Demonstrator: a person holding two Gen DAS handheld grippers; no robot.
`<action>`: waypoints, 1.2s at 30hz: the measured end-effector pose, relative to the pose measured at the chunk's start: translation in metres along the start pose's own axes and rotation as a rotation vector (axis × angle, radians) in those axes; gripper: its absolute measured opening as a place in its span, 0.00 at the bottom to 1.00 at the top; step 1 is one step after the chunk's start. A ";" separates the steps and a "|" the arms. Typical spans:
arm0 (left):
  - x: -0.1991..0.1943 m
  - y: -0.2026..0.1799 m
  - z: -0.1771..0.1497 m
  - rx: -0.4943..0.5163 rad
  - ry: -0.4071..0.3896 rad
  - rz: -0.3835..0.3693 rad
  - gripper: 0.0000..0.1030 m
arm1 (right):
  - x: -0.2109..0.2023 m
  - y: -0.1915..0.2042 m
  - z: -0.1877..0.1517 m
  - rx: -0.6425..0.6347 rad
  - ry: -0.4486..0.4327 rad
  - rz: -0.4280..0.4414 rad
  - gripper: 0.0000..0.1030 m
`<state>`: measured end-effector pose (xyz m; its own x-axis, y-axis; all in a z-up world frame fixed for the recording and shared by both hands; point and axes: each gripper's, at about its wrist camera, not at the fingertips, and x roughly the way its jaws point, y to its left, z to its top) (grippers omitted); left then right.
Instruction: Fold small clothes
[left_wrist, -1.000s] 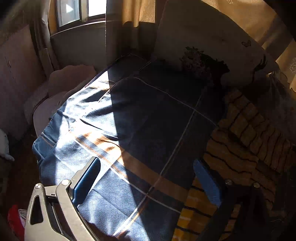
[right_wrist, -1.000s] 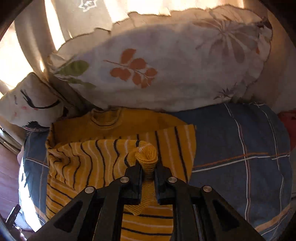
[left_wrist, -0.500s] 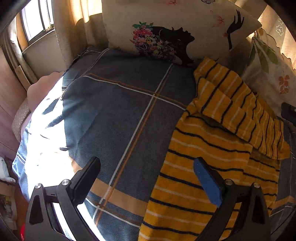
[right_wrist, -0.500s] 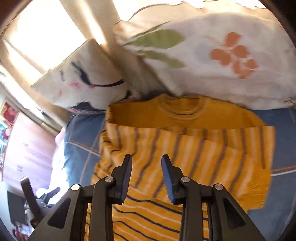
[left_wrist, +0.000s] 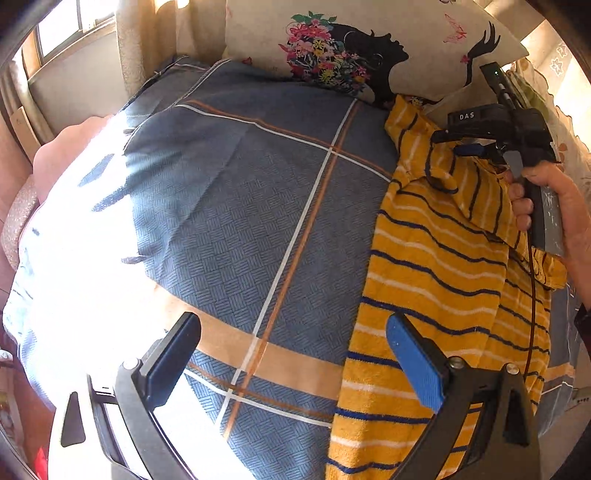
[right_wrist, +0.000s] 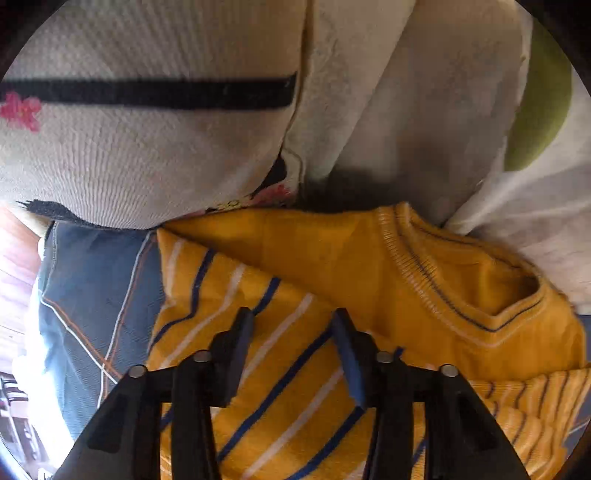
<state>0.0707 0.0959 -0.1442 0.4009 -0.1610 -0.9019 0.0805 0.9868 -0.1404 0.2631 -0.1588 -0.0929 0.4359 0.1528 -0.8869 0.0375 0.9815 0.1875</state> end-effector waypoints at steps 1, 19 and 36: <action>0.003 0.002 0.000 0.001 0.011 -0.015 0.97 | -0.009 -0.002 -0.004 0.016 -0.015 0.015 0.48; 0.016 -0.003 -0.046 -0.133 0.182 -0.416 0.84 | -0.137 -0.207 -0.345 0.698 0.027 0.205 0.60; -0.009 -0.016 -0.108 -0.191 0.180 -0.362 0.35 | -0.108 -0.125 -0.388 0.568 0.124 0.689 0.60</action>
<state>-0.0328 0.0831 -0.1774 0.2112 -0.5077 -0.8352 0.0093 0.8555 -0.5177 -0.1376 -0.2536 -0.1847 0.4271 0.7298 -0.5338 0.2565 0.4684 0.8455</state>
